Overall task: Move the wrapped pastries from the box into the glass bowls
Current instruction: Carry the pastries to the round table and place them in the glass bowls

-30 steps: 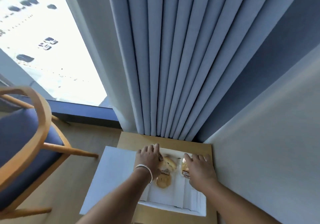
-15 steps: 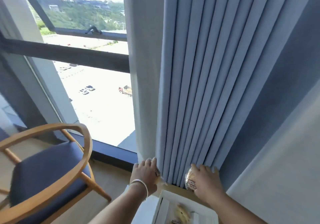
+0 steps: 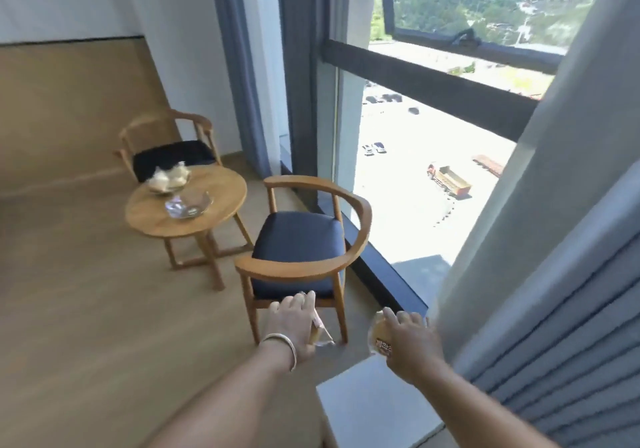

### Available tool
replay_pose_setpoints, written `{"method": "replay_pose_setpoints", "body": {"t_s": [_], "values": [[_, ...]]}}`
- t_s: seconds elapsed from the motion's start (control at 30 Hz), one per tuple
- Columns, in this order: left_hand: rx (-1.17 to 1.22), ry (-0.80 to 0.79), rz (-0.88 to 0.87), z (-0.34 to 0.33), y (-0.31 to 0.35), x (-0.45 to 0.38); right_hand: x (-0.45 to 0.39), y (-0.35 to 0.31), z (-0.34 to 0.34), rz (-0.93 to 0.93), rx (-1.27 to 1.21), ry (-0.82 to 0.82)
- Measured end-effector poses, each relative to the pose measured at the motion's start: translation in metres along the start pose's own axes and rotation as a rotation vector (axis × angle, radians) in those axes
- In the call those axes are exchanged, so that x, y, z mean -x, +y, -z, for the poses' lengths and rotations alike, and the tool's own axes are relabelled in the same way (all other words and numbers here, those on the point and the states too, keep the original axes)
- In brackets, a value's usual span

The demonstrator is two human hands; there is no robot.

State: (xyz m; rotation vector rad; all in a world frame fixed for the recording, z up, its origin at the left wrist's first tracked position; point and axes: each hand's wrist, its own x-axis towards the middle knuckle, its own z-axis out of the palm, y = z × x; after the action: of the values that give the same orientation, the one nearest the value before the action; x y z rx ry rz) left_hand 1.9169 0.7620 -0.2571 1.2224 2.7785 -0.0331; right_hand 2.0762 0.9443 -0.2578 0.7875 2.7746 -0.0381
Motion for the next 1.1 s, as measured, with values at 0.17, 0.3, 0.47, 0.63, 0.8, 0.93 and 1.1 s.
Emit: {"method": "replay_pose_setpoints", "body": {"t_s": [0.17,0.3,0.47,0.63,0.8,0.93,1.1], "values": [[-0.023,-0.017,0.297,0.004,-0.103,0.057,-0.041,-0.123,0.017,0.345,0.047,0.086],[-0.032,-0.005,0.475,0.005,-0.172,0.102,-0.053,-0.216,0.030,0.564,0.052,0.113],[-0.020,-0.020,0.600,0.005,-0.233,0.128,-0.065,-0.297,0.039,0.715,0.069,0.117],[-0.016,-0.002,0.659,0.002,-0.294,0.136,-0.088,-0.358,0.046,0.787,0.114,0.135],[-0.009,0.008,0.672,-0.002,-0.346,0.131,-0.112,-0.409,0.054,0.851,0.140,0.199],[-0.006,0.007,0.691,-0.003,-0.381,0.128,-0.125,-0.447,0.060,0.887,0.142,0.209],[0.008,0.024,0.719,-0.006,-0.419,0.122,-0.144,-0.486,0.065,0.932,0.134,0.195]]}}
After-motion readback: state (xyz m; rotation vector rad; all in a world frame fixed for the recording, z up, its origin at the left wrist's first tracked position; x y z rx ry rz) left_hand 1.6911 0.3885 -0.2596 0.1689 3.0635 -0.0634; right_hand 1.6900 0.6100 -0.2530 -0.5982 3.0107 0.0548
